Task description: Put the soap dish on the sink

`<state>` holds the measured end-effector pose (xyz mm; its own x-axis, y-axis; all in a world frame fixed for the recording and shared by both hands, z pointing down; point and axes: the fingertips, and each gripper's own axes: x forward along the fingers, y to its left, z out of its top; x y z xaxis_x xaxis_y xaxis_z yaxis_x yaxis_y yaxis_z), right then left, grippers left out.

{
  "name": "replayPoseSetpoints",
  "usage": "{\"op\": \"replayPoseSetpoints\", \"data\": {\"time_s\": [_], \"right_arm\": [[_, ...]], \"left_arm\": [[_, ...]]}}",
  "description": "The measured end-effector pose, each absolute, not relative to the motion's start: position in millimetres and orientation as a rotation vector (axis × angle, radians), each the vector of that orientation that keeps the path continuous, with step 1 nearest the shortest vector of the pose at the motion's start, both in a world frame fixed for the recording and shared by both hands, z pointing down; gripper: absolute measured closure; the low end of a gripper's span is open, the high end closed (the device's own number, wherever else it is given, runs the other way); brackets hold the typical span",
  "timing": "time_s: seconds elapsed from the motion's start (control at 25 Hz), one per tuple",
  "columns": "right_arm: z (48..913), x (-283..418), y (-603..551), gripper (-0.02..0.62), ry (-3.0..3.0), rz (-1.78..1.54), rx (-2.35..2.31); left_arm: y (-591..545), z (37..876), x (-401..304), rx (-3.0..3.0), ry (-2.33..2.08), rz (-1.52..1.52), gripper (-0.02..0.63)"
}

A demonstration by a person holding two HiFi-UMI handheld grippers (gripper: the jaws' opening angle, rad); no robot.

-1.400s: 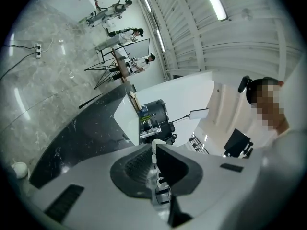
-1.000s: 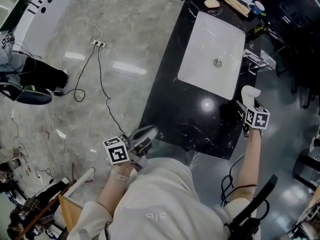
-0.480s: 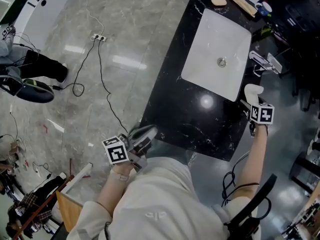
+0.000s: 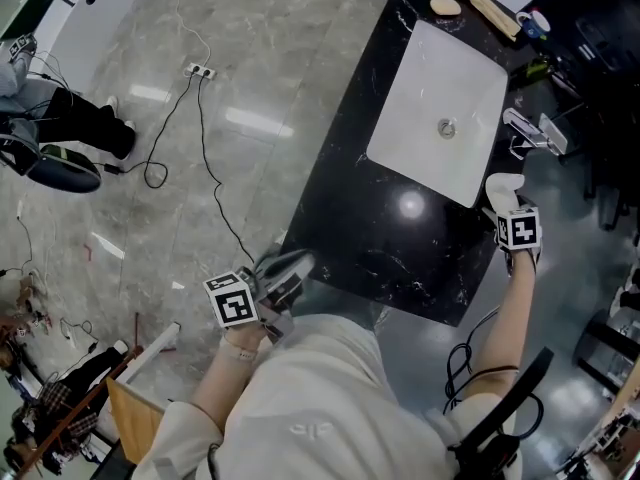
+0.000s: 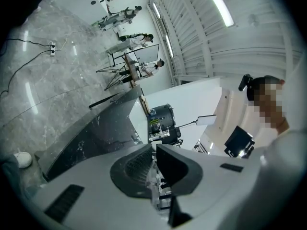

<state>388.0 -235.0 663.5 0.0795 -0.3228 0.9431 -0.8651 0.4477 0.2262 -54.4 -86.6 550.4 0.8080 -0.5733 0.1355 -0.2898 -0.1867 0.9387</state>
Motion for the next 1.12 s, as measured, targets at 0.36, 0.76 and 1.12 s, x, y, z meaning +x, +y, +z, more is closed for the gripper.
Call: {"op": "replayPoseSetpoints", "data": {"time_s": [0.36, 0.76, 1.12], "right_arm": [[663.9, 382.2, -229.0, 0.176, -1.488, 0.523, 0.999], [653.7, 375.8, -220.8, 0.176, -1.525, 0.523, 0.963], [642.8, 377.1, -213.4, 0.176, -1.514, 0.507, 0.982]], "left_arm": [[-88.1, 552.1, -54.1, 1.781, -0.664, -0.302, 0.595], [-85.8, 552.2, -55.6, 1.781, -0.67, -0.306, 0.595], [-82.3, 546.6, -56.6, 1.792, -0.655, -0.308, 0.595]]}}
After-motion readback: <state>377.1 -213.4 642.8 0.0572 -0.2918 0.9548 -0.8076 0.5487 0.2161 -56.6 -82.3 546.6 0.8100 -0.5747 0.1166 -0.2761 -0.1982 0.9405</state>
